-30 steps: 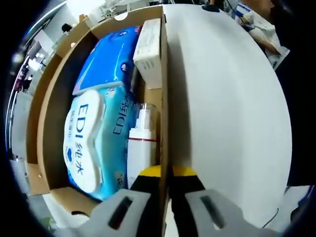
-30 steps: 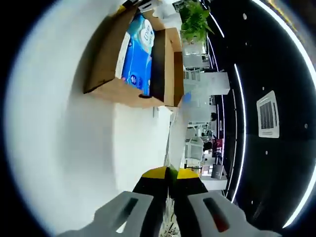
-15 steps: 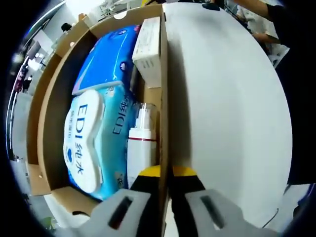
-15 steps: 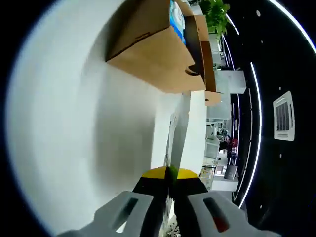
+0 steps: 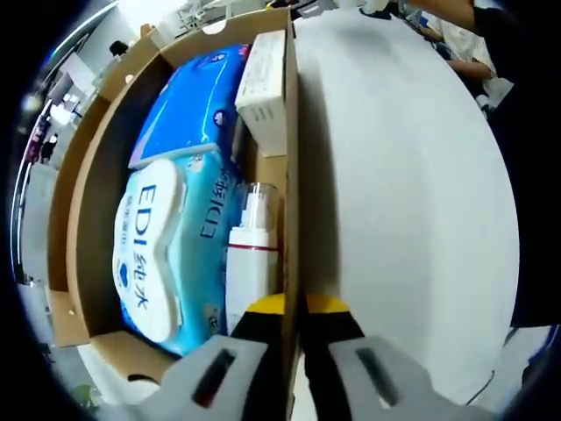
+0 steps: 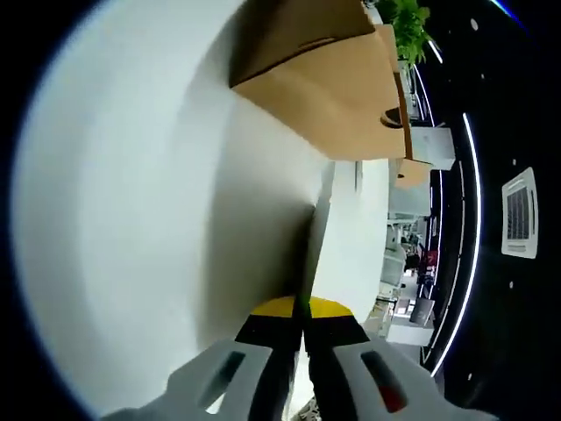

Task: Operate the shoe box by opening the lid, removing the specified soft item, and placing it in the target area until the item is outside and the box remains undamaged.

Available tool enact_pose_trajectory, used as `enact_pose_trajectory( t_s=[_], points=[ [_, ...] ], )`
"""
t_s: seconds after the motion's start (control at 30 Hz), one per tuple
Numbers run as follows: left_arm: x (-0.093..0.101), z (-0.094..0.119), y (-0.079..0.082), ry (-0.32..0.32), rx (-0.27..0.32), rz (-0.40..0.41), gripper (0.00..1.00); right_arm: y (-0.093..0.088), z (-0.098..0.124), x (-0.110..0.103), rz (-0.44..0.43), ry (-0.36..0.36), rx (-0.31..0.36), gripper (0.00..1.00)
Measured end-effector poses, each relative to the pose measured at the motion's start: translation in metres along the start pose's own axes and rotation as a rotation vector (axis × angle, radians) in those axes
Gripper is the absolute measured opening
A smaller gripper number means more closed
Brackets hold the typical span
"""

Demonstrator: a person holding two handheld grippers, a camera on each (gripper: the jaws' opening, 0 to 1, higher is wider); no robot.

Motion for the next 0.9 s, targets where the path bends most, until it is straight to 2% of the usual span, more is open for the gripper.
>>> enact_pose_trajectory(
  t_s=[0.17, 0.3, 0.57, 0.9],
  points=[
    [0.000, 0.000, 0.000, -0.004, -0.001, 0.002, 0.02, -0.001, -0.001, -0.004, 0.006, 0.040, 0.009, 0.00],
    [0.001, 0.000, 0.000, -0.002, 0.001, 0.003, 0.02, -0.001, -0.002, -0.009, 0.005, 0.104, 0.012, 0.00],
    [0.001, 0.000, 0.000, -0.004, -0.002, 0.001, 0.02, -0.005, -0.003, -0.003, -0.010, 0.162, 0.017, 0.00],
    [0.001, 0.001, 0.001, 0.000, -0.004, -0.004, 0.02, -0.014, -0.006, -0.005, -0.006, 0.180, 0.006, 0.06]
  ],
)
Point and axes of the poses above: the point that each gripper's makers call its tool centre point, and the gripper's own axes: z roughly backward along the fingers, x roughly to its right, y roughly out of its top, the point moved 8 cm from there along z, roughly backward along the fingers, and after that the axes turned 6 degrees about -z, right-handed, at the moved point
